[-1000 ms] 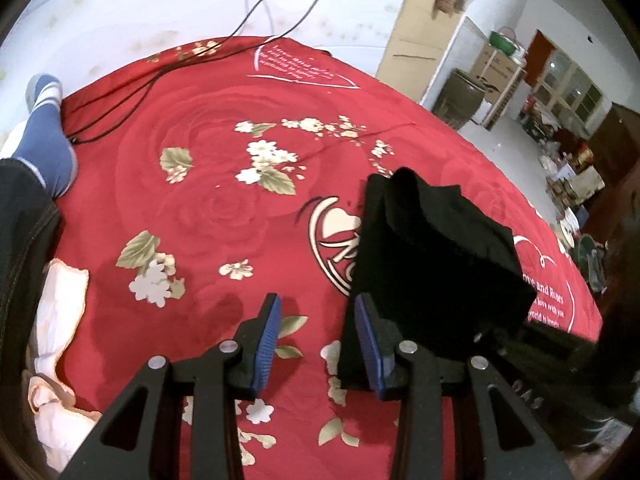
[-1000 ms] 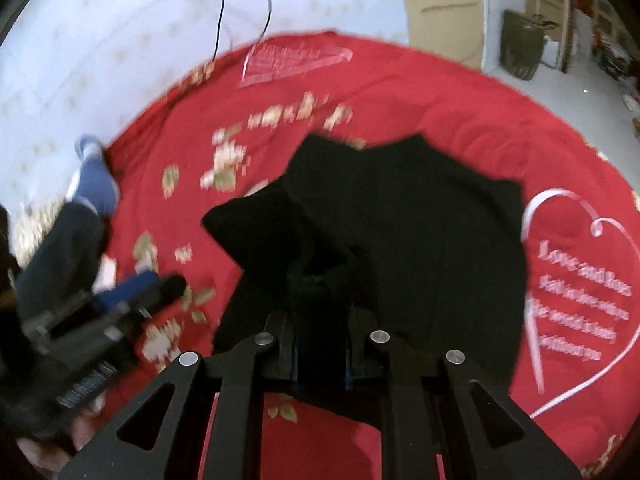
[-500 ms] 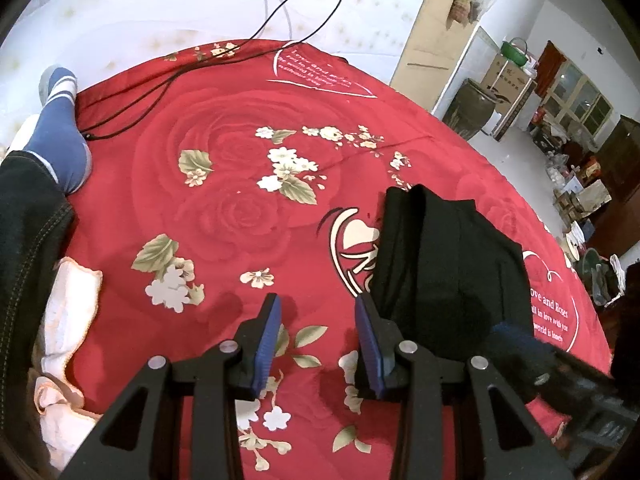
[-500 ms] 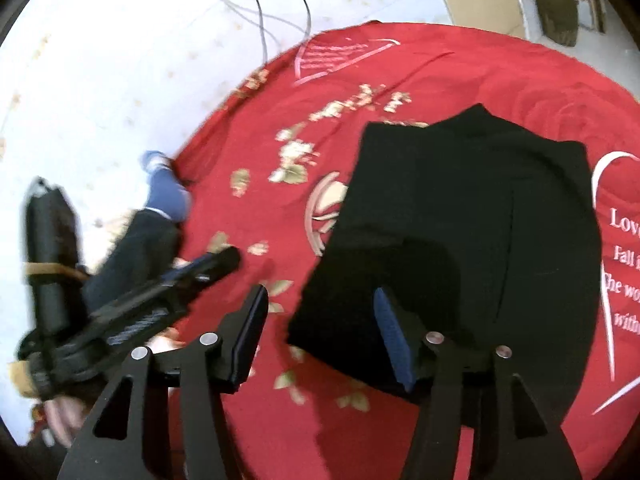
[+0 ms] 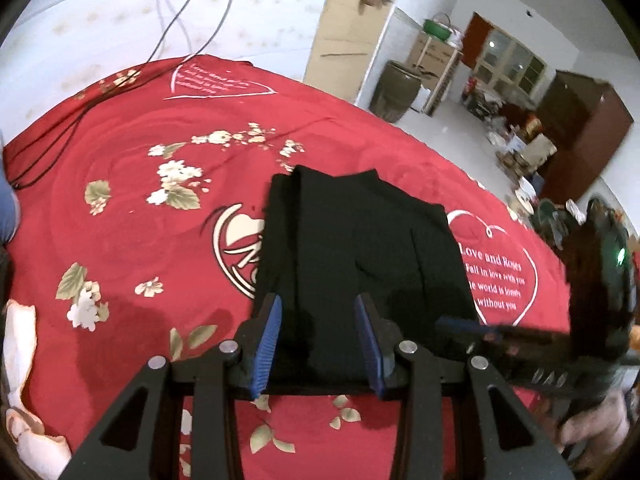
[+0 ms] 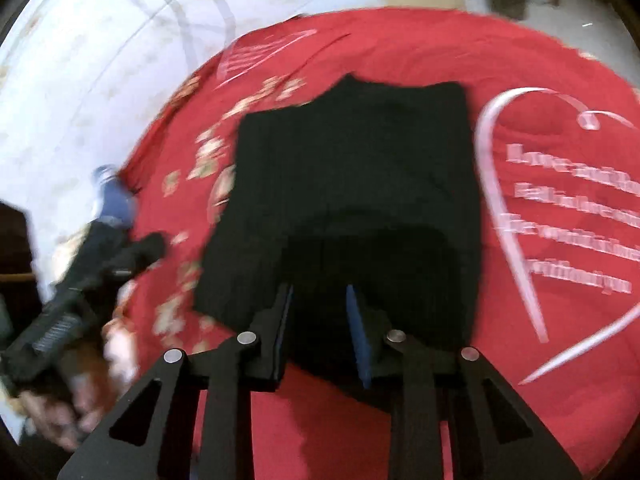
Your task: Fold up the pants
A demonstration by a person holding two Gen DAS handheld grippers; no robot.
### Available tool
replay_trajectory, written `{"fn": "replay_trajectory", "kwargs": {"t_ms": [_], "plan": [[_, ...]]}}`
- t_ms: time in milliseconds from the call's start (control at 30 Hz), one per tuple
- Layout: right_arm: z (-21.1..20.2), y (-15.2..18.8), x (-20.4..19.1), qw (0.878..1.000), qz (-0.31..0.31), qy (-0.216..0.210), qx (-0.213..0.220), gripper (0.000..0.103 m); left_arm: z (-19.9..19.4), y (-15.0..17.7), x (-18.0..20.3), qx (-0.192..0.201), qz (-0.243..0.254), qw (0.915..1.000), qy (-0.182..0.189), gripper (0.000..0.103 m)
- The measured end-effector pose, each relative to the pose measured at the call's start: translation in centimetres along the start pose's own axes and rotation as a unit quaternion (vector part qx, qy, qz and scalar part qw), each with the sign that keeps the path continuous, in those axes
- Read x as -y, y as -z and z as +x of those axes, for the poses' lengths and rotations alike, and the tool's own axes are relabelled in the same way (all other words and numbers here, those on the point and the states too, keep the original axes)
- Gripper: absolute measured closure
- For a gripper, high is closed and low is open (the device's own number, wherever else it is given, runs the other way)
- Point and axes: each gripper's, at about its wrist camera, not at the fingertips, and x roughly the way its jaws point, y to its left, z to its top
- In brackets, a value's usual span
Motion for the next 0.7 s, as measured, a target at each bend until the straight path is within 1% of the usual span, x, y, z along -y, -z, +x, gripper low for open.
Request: {"fn": "replay_trajectory", "kwargs": {"t_ms": [33,67,133,233,300,367,467,567,600,700], "plan": [[-0.3,-0.3,0.1,1.000,-0.003,0.001,0.006,0.075,0.0,0.0,0.1,-0.001,0.003,1.0000,-0.003,0.062],[-0.9,-0.6,0.4,1.000,-0.002,0.005,0.021,0.075,0.1,0.0,0.1,-0.002,0.004,1.0000,-0.005,0.062],[-1.9,-1.7,1.5,0.999,0.011,0.014,0.043,0.075,0.3,-0.1,0.0,-0.007,0.001,1.0000,-0.004,0.062],[-2.1,-3.9,3.5,0.998,0.019,0.042,0.048,0.075,1.0,-0.8,0.3,-0.012,-0.002,0.9999,0.005,0.062],[-1.9,-5.1,4.3,0.997,0.018,0.049,0.048,0.075,1.5,-1.4,0.7,-0.010,0.004,0.9999,0.007,0.062],[-1.5,-6.4,4.9,0.997,0.007,0.047,0.053,0.075,2.4,-2.2,1.0,-0.009,0.012,0.9999,0.005,0.062],[-0.7,-8.0,5.7,0.997,-0.012,0.057,0.060,0.075,4.3,-3.9,1.2,-0.013,0.018,0.9997,0.005,0.062],[0.1,-8.5,6.9,0.996,-0.008,0.061,0.058,0.075,6.4,-5.3,1.3,-0.022,0.029,0.9993,-0.001,0.062],[0.2,-8.6,7.3,0.996,-0.006,0.061,0.062,0.077,7.1,-5.5,1.5,-0.024,0.035,0.9991,-0.003,0.062],[0.3,-8.8,8.2,0.995,0.002,0.064,0.077,0.078,9.3,-5.8,1.5,-0.037,0.048,0.9980,-0.018,0.062]]}}
